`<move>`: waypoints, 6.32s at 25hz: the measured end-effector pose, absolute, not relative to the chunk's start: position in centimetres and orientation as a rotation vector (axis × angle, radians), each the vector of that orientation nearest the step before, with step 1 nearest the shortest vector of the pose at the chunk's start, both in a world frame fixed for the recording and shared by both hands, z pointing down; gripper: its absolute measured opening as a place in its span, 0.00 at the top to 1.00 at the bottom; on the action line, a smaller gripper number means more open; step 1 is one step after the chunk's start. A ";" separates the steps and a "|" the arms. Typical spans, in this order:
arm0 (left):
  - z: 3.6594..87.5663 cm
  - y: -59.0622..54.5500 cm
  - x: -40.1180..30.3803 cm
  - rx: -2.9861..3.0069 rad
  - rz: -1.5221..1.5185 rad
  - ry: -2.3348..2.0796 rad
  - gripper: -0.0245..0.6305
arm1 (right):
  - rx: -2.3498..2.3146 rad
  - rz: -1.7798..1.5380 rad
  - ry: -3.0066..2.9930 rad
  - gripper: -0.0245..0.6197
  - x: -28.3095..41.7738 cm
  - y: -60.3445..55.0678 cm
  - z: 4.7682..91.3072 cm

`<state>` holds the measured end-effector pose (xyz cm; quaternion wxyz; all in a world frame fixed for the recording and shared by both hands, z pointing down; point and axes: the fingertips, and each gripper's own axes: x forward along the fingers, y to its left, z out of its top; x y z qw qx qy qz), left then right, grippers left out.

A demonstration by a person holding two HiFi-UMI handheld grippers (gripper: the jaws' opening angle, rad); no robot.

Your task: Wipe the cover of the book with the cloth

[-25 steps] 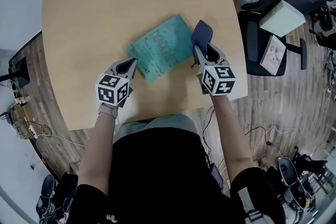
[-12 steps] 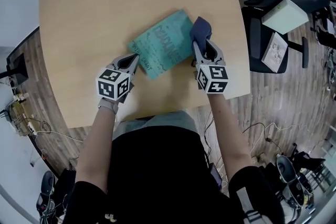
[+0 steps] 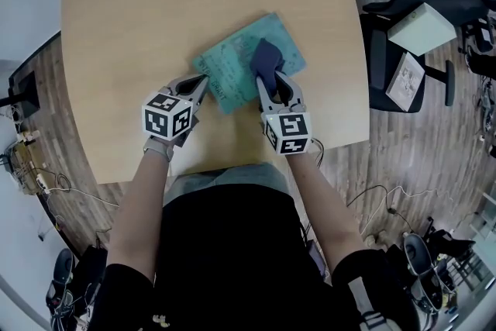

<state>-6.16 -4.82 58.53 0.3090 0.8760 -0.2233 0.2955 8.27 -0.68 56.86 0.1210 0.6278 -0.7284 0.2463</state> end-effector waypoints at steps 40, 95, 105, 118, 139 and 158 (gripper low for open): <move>58.8 -4.8 -6.0 2.418 0.978 -0.641 0.93 | 1.621 1.246 -2.111 0.78 10.9 -3.3 57.3; 58.7 2.9 -3.0 2.301 0.830 -0.498 0.93 | 1.075 1.109 -2.175 0.78 -1.9 -2.7 57.5; 58.8 3.0 -2.9 2.327 0.863 -0.512 0.93 | 0.729 1.097 -2.261 0.78 -6.2 -3.3 57.5; 58.8 2.8 -2.9 2.294 0.856 -0.511 0.93 | 0.873 1.194 -2.241 0.79 -2.1 -6.9 57.6; 58.8 2.9 -2.9 2.302 0.855 -0.516 0.93 | 1.389 1.167 -2.094 0.79 15.0 -10.9 57.2; 58.7 2.8 -2.9 2.313 0.835 -0.495 0.93 | 1.456 1.080 -2.091 0.79 9.5 -15.5 57.2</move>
